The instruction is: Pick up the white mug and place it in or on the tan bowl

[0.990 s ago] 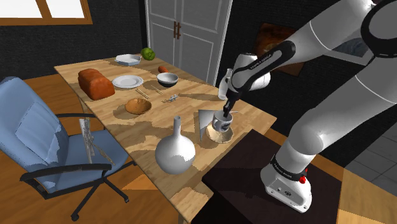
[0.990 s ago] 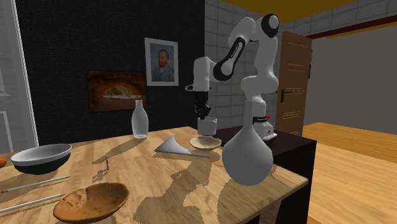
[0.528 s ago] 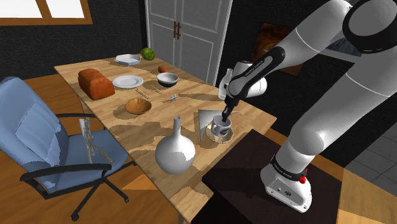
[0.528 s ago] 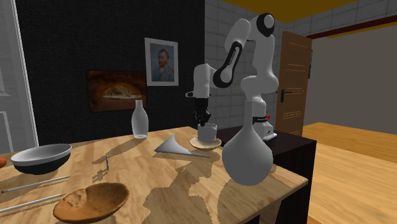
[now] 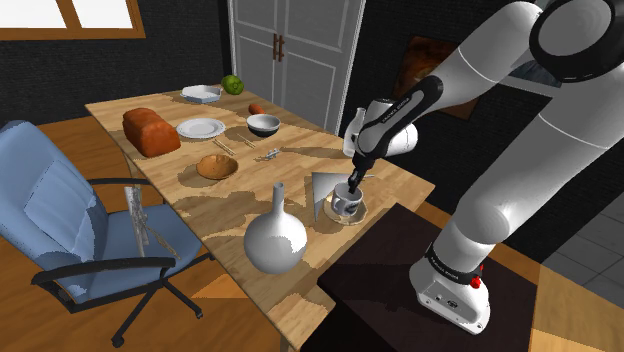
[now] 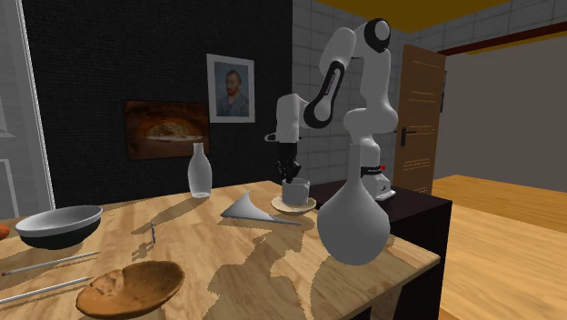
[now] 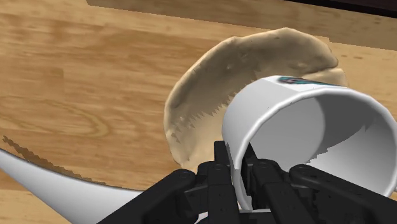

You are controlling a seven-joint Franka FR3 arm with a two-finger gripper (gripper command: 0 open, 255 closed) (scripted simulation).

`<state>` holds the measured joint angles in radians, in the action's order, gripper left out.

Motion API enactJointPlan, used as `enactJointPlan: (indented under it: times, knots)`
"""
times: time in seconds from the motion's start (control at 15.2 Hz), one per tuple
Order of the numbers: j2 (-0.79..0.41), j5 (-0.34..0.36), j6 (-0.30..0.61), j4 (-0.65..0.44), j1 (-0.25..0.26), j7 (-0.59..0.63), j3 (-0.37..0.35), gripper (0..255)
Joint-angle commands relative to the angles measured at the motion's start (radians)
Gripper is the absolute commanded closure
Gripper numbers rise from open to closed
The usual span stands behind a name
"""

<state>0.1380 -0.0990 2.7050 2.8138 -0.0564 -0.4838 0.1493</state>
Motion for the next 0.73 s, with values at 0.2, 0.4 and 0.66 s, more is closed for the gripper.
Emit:
enactJointPlan:
  times: [0.2,0.4,0.66]
  knots:
    - [0.0,0.0,0.0,0.0,0.0,0.0,0.0,0]
    - [0.0,0.0,0.0,0.0,0.0,0.0,0.0,0]
    - [0.159,0.061,-0.175,-0.018,-0.03,0.042,-0.009,0]
